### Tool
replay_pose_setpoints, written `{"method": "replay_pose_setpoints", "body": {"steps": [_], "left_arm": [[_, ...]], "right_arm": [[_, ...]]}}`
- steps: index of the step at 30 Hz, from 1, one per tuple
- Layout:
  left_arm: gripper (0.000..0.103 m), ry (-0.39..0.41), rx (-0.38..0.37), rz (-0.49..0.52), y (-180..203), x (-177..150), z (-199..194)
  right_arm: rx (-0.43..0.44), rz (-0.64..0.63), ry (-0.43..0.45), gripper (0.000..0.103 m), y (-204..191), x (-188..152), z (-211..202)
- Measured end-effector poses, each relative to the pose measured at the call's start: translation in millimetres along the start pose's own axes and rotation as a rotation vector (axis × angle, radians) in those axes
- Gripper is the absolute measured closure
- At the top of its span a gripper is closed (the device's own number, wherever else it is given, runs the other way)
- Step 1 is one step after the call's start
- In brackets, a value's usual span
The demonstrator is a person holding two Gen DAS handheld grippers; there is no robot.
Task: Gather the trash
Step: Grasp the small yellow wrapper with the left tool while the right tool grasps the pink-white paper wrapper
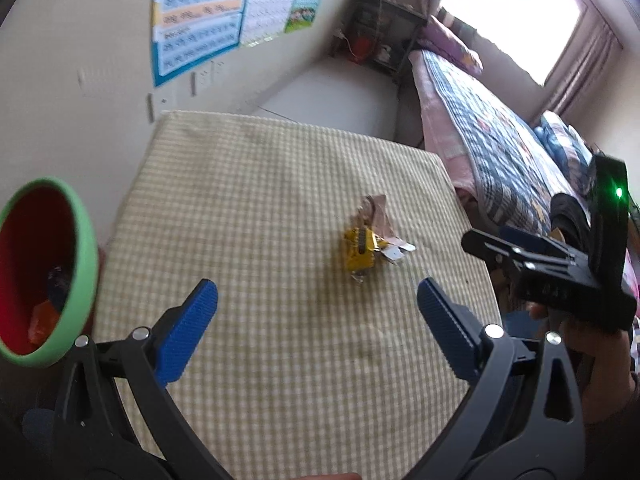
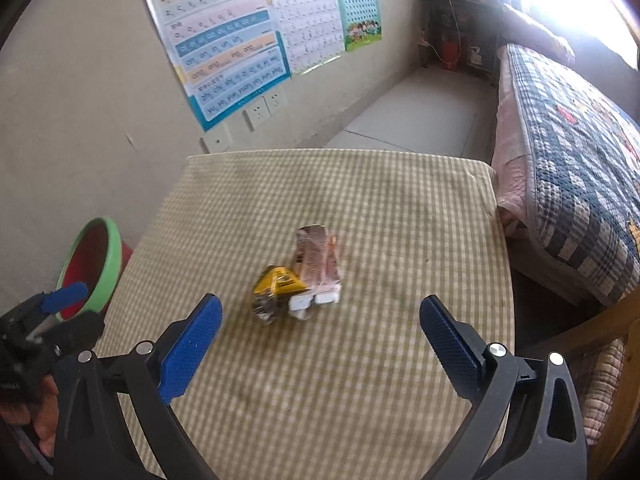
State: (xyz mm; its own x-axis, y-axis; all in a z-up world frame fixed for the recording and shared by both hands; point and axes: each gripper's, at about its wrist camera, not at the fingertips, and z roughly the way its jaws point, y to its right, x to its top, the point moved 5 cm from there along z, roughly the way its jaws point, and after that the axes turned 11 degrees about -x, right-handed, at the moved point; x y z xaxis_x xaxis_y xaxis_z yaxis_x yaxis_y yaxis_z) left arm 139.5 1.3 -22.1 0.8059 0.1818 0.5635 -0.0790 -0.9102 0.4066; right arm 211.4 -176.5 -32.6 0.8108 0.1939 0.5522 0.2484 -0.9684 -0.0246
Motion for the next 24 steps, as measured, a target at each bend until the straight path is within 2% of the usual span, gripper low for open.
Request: {"method": "replay_pose_setpoints", "body": {"steps": [6,11,15,20,22,24], "left_arm": [[0.006,-0.080,-0.035,0.016,7,2,54],[0.012,-0.131,-0.056,0.039,12,6,92],[0.032,-0.172,-0.066,0.053,11,5,118],[0.043,-0.205,-0.086,0.030,4,3,139],[0.057,-0.209,-0.096,0.024,2,2,145],[0.065,-0.215,-0.103,0.019,-1,1,149]], "right_arm": [[0.019,0.038,-0.038,0.007,14,8,30],[0.048,0.064,-0.075,0.011,22,16,55],[0.081,0.058,-0.115,0.023,20,20,75],[0.119,0.037,-0.157,0.030,12,23,99],[0.135,0.032,-0.172,0.031,8,25,108],[0.151,0.026,-0.187,0.036,3,27,115]]}}
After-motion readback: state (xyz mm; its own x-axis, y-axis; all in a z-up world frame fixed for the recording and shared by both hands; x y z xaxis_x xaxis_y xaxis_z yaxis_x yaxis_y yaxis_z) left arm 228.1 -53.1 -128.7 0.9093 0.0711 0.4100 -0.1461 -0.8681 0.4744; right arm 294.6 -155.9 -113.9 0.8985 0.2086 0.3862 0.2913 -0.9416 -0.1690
